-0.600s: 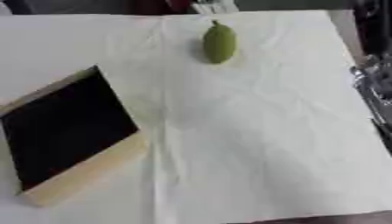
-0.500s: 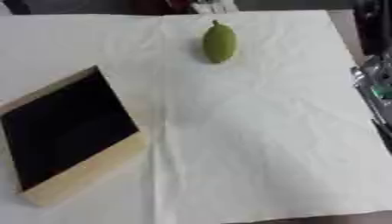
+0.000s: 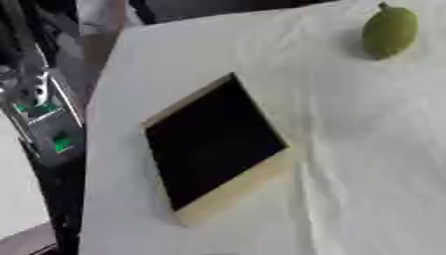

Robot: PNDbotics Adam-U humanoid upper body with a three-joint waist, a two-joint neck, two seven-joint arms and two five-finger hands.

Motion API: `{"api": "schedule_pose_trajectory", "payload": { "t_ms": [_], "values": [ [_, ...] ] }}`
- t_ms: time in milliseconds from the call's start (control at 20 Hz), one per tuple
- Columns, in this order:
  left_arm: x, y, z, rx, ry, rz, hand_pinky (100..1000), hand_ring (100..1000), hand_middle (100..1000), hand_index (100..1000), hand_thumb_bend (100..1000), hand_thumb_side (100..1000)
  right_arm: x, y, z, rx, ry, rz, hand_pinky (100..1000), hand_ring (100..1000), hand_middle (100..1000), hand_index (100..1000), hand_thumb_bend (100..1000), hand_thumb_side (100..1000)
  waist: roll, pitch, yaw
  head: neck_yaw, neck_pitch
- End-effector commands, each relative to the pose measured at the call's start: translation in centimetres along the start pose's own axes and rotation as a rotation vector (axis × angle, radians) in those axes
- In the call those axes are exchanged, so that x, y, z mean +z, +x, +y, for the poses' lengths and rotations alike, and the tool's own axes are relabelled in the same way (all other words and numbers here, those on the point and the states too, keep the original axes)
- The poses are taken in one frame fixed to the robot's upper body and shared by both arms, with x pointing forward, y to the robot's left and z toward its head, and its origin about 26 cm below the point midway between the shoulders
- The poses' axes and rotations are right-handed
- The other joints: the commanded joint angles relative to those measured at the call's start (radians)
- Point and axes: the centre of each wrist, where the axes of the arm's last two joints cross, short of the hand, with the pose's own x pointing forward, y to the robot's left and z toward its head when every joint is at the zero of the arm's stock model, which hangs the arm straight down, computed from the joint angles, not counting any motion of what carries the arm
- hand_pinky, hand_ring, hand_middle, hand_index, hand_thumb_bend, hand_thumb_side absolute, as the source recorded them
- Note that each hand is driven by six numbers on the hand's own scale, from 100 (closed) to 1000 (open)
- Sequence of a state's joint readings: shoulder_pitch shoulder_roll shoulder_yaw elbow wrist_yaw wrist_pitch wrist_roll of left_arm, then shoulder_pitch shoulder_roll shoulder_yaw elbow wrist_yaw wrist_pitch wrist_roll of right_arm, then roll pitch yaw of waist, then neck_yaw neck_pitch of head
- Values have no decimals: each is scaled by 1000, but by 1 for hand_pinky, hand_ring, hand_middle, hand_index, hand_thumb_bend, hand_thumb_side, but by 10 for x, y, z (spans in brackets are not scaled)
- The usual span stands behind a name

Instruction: Pick up objects on the table and place them in the box.

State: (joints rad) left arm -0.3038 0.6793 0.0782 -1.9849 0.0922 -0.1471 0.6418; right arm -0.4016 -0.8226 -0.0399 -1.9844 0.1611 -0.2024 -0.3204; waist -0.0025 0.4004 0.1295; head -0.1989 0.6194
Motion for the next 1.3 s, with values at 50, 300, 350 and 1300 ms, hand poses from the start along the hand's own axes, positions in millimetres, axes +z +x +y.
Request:
{"api": "schedule_pose_trajectory", "payload": {
  "t_ms": [50,300,350,1300],
  "values": [
    [-8,6,6,-22,-1,-40,613,713,742,785,1000,858,-7,4,-12,94,47,-31,882,815,820,917,100,834,-1,-17,0,-2,-20],
    [-7,6,6,-23,-3,-40,613,713,742,785,1000,858,-10,6,-12,174,101,-9,883,820,823,919,100,814,0,-19,1,0,-22],
    [-7,6,6,-23,-3,-40,613,713,742,785,1000,858,-10,6,-11,180,102,-8,883,820,823,919,100,814,0,-20,2,0,-22],
    [-11,9,1,-14,-43,-45,607,708,736,782,1000,856,17,-7,16,533,775,150,924,907,861,906,280,170,-14,-25,30,-54,4]
  ]
}}
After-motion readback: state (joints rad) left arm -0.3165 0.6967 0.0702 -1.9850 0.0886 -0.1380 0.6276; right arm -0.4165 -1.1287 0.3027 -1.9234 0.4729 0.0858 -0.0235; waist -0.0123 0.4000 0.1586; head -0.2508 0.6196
